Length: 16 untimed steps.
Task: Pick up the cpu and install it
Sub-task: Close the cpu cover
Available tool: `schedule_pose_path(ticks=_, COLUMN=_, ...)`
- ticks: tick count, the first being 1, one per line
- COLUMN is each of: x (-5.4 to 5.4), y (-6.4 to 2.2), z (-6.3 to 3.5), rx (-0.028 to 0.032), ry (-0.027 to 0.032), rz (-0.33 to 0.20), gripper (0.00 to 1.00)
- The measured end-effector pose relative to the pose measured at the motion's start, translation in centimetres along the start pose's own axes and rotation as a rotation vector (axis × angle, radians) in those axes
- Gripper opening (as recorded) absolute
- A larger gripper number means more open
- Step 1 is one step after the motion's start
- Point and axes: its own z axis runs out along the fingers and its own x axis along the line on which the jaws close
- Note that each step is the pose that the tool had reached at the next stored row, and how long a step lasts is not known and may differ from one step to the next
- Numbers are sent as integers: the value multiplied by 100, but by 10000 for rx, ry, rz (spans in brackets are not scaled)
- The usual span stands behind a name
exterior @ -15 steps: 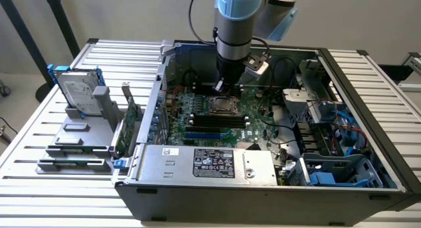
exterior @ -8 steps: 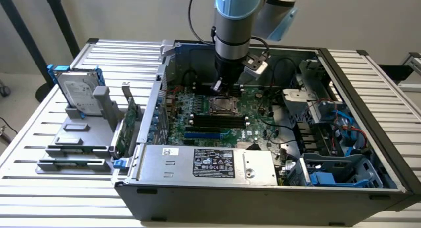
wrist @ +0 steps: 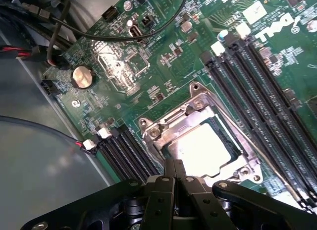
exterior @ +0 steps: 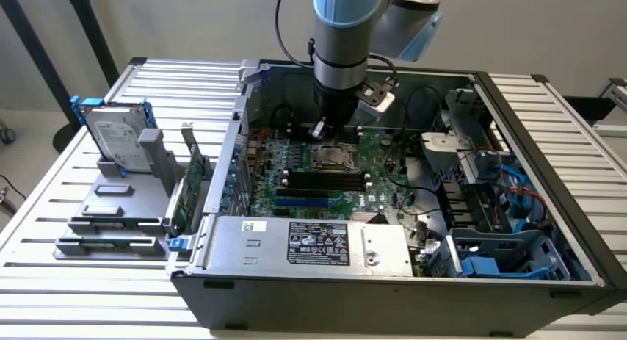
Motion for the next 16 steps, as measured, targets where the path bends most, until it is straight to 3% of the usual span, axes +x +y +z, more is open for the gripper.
schedule_pose_path(ticks=4, x=-59, y=-13, z=-46, rx=4, ry=1, rz=1, gripper=11)
schedule_pose_path(ticks=9, x=-123, y=-108, z=-53, rx=21, ry=21, rz=2, gripper=11)
schedule_pose_path(ticks=16, x=-63, y=-209, z=-39, rx=33, ry=37, rz=2, gripper=11)
